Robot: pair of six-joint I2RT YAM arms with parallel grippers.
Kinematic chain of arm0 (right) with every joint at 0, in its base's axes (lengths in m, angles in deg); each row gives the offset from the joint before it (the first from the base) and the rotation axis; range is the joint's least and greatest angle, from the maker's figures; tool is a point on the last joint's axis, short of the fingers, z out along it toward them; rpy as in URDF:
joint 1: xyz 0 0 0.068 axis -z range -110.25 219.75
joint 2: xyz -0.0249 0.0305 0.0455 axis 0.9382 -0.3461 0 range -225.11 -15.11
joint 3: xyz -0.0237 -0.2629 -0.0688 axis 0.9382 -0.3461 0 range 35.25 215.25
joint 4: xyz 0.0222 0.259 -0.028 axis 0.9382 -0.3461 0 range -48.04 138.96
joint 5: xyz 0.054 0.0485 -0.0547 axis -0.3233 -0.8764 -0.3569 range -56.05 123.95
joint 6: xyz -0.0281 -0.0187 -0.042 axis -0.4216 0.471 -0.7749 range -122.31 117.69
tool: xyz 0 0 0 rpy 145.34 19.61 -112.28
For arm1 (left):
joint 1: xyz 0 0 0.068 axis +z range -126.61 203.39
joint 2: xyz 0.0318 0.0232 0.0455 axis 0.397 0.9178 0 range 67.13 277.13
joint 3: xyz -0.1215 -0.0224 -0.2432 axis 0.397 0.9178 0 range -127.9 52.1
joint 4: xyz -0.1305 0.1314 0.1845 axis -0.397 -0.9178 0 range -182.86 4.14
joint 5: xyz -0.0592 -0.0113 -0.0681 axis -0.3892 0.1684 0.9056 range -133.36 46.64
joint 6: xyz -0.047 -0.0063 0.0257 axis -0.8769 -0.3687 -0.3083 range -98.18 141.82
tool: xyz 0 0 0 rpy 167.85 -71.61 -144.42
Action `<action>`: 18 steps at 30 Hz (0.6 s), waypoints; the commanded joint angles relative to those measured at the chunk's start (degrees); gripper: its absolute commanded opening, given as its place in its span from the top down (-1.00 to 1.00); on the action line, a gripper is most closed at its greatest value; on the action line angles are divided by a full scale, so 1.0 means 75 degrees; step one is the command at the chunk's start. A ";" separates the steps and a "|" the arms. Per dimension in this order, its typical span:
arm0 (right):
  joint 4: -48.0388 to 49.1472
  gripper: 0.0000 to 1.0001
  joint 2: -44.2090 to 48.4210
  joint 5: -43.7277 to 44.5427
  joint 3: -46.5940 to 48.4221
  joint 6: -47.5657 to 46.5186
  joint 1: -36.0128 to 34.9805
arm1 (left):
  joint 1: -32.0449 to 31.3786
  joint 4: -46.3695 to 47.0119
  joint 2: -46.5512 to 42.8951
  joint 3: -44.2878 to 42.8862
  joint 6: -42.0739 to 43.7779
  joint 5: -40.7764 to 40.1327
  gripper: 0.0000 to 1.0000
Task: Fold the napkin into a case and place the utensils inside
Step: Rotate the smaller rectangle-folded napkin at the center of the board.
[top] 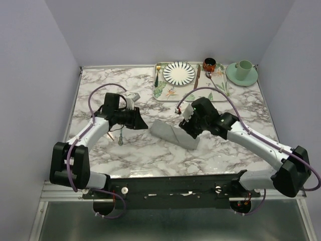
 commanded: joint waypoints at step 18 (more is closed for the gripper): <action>-0.1713 -0.18 -0.3264 -0.3055 0.0236 -0.1340 0.0777 | -0.1534 -0.1096 0.4304 -0.2988 0.1207 -0.1513 0.48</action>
